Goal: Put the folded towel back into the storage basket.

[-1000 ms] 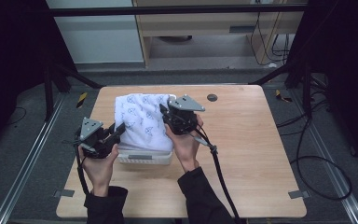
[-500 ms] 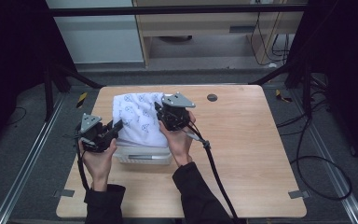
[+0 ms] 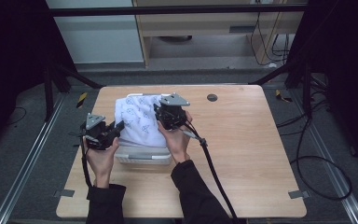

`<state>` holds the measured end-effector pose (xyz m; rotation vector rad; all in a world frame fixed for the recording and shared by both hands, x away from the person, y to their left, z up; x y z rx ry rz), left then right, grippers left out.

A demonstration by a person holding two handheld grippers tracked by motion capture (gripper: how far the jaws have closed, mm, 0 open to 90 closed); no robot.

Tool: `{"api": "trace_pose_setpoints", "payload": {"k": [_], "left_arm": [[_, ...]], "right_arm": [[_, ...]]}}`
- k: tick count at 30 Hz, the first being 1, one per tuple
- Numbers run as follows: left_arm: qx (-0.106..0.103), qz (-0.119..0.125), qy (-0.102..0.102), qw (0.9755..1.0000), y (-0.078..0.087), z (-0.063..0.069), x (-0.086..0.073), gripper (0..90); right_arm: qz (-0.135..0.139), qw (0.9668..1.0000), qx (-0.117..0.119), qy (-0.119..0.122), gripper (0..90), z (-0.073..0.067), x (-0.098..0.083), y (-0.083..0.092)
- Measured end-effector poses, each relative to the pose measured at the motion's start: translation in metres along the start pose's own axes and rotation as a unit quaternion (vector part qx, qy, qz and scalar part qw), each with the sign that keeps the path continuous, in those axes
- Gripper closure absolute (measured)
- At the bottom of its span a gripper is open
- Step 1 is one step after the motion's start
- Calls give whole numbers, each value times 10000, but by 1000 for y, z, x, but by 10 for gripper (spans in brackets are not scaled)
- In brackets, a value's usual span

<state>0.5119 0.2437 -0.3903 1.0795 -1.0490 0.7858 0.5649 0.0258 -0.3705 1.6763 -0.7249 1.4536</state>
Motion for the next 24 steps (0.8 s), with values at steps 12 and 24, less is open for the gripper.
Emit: {"api": "trace_pose_setpoints", "payload": {"k": [12, 24], "left_arm": [[39, -225, -72, 9997, -16, -2, -15, 743], [45, -438, -104, 9990, -28, -5, -29, 743]], "right_arm": [[-225, 9997, -11, -135, 762, 7, -19, -13], [-438, 9988, -52, -217, 762, 13, -37, -24]]}}
Point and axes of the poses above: each handheld gripper's, and its own axes: y roughly backward along the jaws, x roughly out of its top, z roughly to its right, the point moved 2 cm from there along -y, roughly forward along the jaws, and after that the axes turned 8 degrees about z, right-handed, at the moved point
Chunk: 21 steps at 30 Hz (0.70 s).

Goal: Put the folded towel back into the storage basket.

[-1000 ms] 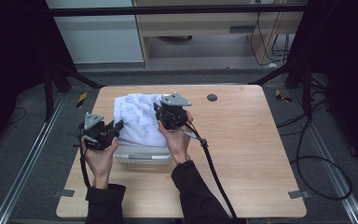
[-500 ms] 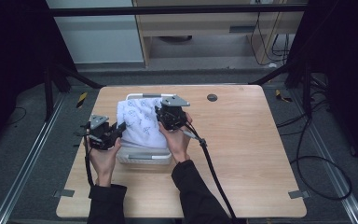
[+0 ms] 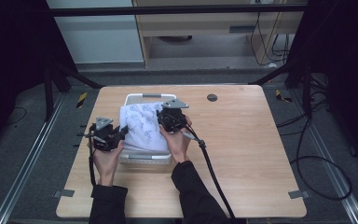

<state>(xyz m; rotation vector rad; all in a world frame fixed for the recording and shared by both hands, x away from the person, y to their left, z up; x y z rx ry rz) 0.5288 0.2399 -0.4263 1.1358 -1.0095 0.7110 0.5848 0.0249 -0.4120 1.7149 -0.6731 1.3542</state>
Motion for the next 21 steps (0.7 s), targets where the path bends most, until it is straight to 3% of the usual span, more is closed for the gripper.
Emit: {"api": "trace_pose_setpoints", "payload": {"k": [21], "left_arm": [[43, -387, -43, 9992, -17, -1, -18, 741]], "right_arm": [[-402, 9991, -98, -60, 755, 8, -23, -15]]}}
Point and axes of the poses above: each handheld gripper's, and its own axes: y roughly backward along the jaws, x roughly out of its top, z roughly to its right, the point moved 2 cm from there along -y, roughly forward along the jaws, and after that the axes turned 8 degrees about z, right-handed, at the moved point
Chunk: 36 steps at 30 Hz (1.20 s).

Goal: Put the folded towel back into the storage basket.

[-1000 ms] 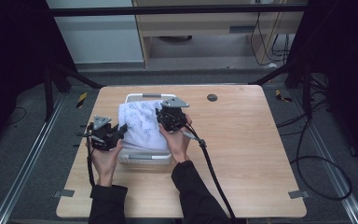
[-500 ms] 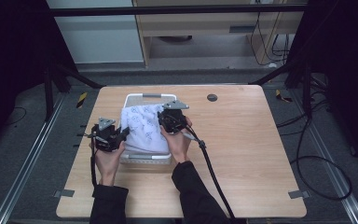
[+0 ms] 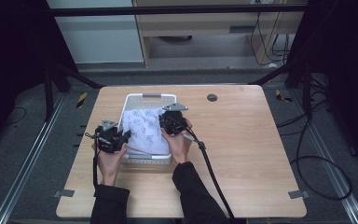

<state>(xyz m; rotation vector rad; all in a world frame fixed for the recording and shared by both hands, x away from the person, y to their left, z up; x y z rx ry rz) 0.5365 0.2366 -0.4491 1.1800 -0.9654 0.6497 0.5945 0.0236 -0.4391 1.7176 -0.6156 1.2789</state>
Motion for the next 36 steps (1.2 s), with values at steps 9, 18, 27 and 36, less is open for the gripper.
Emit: {"api": "trace_pose_setpoints", "payload": {"k": [9, 18, 27, 36], "left_arm": [[-7, -167, 5, 9999, -5, -1, -6, 738], [54, -259, -17, 9996, -6, 0, -7, 721], [126, -341, -7, 9993, -7, 0, -8, 693], [147, -128, 72, 9998, 3, 1, -3, 607]], "right_arm": [[-254, 9997, -18, -28, 742, 2, -7, -5], [-513, 9987, -32, 18, 713, 4, -14, -12], [-654, 9977, -42, 147, 662, 5, -17, -16], [-406, 9989, -46, 225, 550, 8, -10, -7]]}}
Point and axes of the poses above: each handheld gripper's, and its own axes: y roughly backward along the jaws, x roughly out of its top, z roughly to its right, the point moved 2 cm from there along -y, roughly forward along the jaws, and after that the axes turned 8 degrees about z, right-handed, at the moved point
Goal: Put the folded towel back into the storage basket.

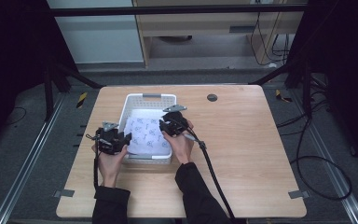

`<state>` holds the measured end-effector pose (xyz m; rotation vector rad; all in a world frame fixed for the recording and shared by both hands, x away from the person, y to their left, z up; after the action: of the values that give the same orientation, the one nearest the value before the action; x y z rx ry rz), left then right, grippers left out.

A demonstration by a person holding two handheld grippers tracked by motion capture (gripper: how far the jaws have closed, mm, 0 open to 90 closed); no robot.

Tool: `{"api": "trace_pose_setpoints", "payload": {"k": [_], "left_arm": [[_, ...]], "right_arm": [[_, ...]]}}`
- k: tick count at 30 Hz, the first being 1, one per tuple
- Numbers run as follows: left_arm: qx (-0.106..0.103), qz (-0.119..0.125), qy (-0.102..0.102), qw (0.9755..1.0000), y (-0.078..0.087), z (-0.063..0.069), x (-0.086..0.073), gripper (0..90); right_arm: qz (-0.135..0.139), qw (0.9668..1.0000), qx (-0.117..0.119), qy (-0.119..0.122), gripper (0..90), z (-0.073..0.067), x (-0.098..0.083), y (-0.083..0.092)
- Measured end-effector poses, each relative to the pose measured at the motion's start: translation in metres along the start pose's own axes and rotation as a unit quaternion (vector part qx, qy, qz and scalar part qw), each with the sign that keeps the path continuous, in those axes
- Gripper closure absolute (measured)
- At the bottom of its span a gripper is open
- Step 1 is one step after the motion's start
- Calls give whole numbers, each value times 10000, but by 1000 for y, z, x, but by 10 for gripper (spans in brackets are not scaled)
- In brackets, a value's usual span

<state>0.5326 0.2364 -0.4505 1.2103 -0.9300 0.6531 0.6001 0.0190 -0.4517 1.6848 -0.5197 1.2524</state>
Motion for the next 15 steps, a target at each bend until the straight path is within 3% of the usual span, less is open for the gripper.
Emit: {"api": "trace_pose_setpoints", "payload": {"k": [9, 15], "left_arm": [[-22, 337, 32, 9994, 14, 3, 4, 520], [-202, 651, 34, 9977, 29, 10, 2, 457]], "right_arm": [[336, 9993, 61, -128, 430, 10, 3, 20], [654, 9975, 73, -274, 337, 24, 1, 46]]}}
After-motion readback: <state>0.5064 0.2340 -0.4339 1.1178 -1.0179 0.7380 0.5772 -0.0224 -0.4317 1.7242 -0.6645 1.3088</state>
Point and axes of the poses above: each handheld gripper's, and its own axes: y roughly backward along the jaws, x roughly out of its top, z roughly to its right, the point moved 2 cm from there along -y, roughly forward along the jaws, and after that the axes turned 8 degrees about z, right-handed, at the moved point
